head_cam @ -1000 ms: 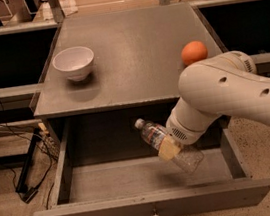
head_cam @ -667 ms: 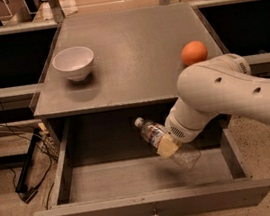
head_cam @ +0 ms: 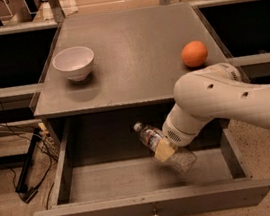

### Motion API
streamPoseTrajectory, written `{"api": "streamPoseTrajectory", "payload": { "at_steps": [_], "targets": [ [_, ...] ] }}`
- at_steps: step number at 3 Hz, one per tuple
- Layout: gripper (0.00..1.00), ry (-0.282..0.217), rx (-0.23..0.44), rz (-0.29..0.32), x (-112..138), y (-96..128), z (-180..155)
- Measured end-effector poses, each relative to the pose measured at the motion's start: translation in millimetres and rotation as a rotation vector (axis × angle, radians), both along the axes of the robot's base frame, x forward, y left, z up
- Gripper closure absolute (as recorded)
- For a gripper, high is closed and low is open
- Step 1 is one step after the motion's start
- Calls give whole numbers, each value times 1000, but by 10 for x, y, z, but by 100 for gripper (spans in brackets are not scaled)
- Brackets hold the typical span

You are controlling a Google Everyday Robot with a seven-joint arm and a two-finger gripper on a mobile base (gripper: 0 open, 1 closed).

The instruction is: Place water bottle into top drawer

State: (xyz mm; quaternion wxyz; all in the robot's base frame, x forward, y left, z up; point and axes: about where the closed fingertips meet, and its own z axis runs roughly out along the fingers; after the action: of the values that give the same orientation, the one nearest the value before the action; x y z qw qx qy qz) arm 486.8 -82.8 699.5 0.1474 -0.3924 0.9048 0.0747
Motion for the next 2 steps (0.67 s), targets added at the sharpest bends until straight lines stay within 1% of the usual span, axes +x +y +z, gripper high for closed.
{"api": "streamPoseTrajectory", "payload": {
  "at_steps": [2],
  "targets": [
    [100,26,20,-10,18,51,-206]
  ]
}}
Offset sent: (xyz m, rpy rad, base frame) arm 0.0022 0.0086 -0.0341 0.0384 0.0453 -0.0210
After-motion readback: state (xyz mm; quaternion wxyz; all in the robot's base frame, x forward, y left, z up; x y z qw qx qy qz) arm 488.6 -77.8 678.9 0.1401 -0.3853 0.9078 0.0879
